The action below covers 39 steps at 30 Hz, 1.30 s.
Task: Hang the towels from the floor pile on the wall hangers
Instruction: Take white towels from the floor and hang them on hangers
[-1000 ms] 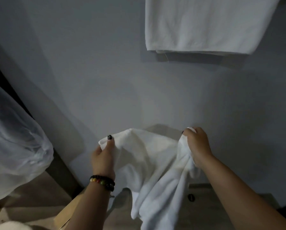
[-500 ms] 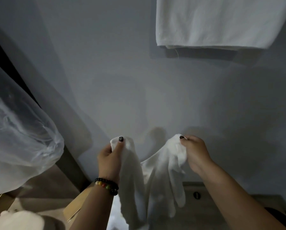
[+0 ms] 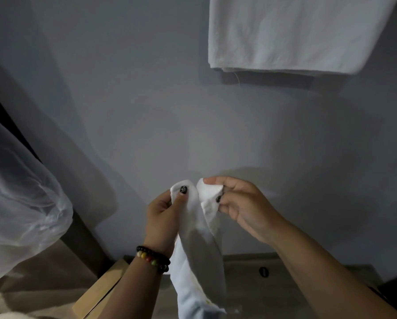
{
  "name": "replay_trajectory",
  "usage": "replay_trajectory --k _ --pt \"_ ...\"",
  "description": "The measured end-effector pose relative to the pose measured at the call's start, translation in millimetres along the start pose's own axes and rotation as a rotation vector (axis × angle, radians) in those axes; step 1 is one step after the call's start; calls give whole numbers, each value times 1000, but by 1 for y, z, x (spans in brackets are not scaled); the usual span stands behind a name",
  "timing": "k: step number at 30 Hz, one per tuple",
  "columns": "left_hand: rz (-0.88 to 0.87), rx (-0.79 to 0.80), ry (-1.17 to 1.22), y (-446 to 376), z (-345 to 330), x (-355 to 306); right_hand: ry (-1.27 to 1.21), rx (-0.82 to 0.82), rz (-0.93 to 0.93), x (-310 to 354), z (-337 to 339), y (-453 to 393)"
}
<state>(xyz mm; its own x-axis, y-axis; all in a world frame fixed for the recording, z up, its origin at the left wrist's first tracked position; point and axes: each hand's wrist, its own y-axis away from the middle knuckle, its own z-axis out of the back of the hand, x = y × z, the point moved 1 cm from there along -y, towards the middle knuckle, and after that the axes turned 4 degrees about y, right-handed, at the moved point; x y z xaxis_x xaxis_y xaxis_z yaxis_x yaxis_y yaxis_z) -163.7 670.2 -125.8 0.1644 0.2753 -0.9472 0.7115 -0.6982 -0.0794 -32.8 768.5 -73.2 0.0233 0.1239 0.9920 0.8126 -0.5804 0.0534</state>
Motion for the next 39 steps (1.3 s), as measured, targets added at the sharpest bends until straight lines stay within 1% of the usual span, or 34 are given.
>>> replay_trajectory --k 1,3,6,8,11,15,17,19,22,26,29,33,36,39 --pt "4 3 13 -2 -1 -2 161 -4 29 3 -2 1" --pt "10 6 36 -4 -4 -5 444 -65 110 5 -4 1" --pt "30 7 30 -7 -9 -8 699 -197 220 11 -1 -2" --pt "36 14 26 -10 -12 -8 848 -225 267 14 5 -4" --pt "26 28 19 -16 -16 -8 966 -266 344 22 13 -8" --pt "14 51 7 -20 -20 -7 1068 -339 534 28 28 -14" --pt "28 62 -5 -20 -21 -5 1123 -350 569 26 33 -15" --pt "45 89 -18 -20 -22 -5 1086 -296 551 24 34 -13" --pt "52 123 -20 -19 -26 -7 866 -189 458 23 25 -8" --pt "35 129 -1 -16 -34 -12 682 -158 439 23 14 -8" --pt "32 144 24 -13 -37 -16 603 -240 437 19 10 -9" --pt "38 180 88 -8 -39 -21 599 -402 453 12 9 -9" --pt "39 197 110 -3 -41 -23 601 -481 436 6 7 -3" --pt "23 203 95 1 -43 -22 610 -540 465 4 4 3"
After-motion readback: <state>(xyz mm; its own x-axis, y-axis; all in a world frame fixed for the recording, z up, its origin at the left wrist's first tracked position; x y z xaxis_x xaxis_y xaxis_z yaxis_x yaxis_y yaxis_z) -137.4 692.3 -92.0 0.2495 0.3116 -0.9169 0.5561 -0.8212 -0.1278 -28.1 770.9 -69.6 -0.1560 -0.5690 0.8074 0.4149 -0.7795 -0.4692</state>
